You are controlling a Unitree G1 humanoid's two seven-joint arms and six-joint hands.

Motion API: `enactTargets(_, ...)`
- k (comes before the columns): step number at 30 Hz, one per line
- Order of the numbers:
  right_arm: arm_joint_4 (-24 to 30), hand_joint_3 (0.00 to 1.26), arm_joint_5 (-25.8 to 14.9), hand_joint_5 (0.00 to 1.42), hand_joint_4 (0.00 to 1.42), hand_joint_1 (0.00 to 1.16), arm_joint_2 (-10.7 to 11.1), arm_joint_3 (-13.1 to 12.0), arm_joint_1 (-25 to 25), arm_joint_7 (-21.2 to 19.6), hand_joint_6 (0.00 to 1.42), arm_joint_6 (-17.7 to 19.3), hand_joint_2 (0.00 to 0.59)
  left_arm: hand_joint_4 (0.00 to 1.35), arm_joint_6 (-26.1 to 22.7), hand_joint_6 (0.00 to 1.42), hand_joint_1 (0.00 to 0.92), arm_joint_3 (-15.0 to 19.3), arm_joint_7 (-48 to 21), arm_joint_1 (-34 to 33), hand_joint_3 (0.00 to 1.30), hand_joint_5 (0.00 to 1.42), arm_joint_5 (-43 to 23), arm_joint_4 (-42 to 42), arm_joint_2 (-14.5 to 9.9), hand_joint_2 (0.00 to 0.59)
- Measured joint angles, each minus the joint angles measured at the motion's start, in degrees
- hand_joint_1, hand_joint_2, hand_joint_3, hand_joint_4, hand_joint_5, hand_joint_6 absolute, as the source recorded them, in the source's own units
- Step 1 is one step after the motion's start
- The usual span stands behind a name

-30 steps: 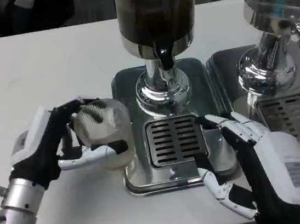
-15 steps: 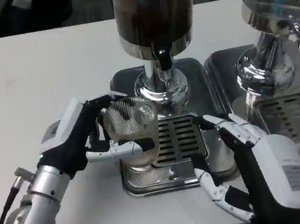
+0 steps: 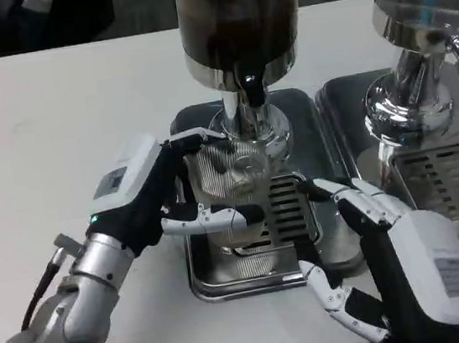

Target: Grasp the cup under the faucet to collect the drink, then remove the cup.

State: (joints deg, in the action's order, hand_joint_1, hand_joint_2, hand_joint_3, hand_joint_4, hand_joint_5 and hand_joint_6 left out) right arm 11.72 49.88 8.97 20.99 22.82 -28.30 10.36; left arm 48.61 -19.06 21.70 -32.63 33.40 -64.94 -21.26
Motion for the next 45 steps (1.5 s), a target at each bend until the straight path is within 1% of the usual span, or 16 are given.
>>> enactTargets(5,-0.11,0.32,-0.05,0.22,0.33,0.46,-0.19,-0.05,0.03,-0.83,0.27,-0.02,0.46,0.75,-1.28,1.23,0.635,-1.33,1.2,-1.6,0.67,0.98,1.16,-0.89,0.64,0.0)
enactTargets(10,-0.19,0.32,-0.09,0.23,0.34,0.46,-0.17,-0.19,-0.05,-1.09,0.28,-0.02,0.46,0.74,-2.81,1.22,0.634,-2.9,2.39,-3.45,0.67,0.96,2.22,-1.88,1.84,0.0)
enactTargets(18,-0.19,0.32,-0.19,0.24,0.34,0.46,-0.24,-0.33,-0.02,-1.4,0.28,-0.05,0.46,0.69,-4.29,1.16,0.599,-4.78,2.84,-5.41,0.64,0.92,2.44,-3.23,3.01,0.001)
enactTargets(21,-0.18,0.33,-0.17,0.25,0.35,0.46,-0.34,-0.32,0.07,-1.5,0.29,-0.05,0.46,0.65,-4.62,1.12,0.556,-5.09,2.83,-5.72,0.61,0.89,2.42,-3.5,3.34,0.011)
enactTargets(22,-0.18,0.33,-0.17,0.25,0.35,0.46,-0.34,-0.3,0.11,-1.5,0.29,-0.06,0.46,0.62,-4.7,1.09,0.531,-5.23,2.82,-5.88,0.6,0.88,2.43,-3.59,3.42,0.021)
enactTargets(24,-0.12,0.33,-0.15,0.25,0.35,0.46,-0.39,-0.28,0.41,-1.51,0.29,-0.06,0.46,0.56,-4.84,1.02,0.445,-5.9,2.78,-6.2,0.55,0.83,2.43,-3.68,3.52,0.045)
enactTargets(26,-0.06,0.33,-0.15,0.25,0.35,0.46,-0.42,-0.29,0.75,-1.51,0.29,-0.14,0.46,0.51,-4.77,0.94,0.369,-6.37,2.78,-6.23,0.49,0.76,2.38,-3.68,3.56,0.045)
enactTargets(27,-0.03,0.33,-0.15,0.25,0.35,0.46,-0.45,-0.29,0.96,-1.52,0.3,-0.18,0.46,0.46,-4.72,0.86,0.338,-6.52,2.75,-6.23,0.45,0.7,2.31,-3.68,3.56,0.039)
enactTargets(29,-0.02,0.33,-0.15,0.25,0.35,0.46,-0.47,-0.29,1.29,-1.52,0.3,-0.22,0.46,0.37,-4.68,0.71,0.306,-6.66,2.17,-6.23,0.38,0.59,2.13,-3.68,3.52,0.038)
enactTargets(34,-0.01,0.33,-0.15,0.25,0.35,0.46,-0.71,-0.29,1.47,-1.53,0.3,-0.22,0.46,0.26,-4.64,0.45,0.272,-7.28,1.15,-6.1,0.31,0.42,2.86,-3.62,3.36,0.028)
enactTargets(39,-0.05,0.33,-0.21,0.26,0.35,0.46,-0.83,-0.3,1.31,-1.53,0.31,-0.21,0.46,0.14,-4.64,0.27,0.242,-7.29,1.15,-6.0,0.26,0.28,3.22,-3.49,2.73,0.022)
enactTargets(45,-0.31,0.33,-0.62,0.26,0.35,0.46,-0.97,-0.31,0.38,-1.53,0.31,-0.2,0.46,0.03,-4.66,0.16,0.211,-7.31,1.68,-5.27,0.21,0.19,3.41,-2.61,1.64,0.008)
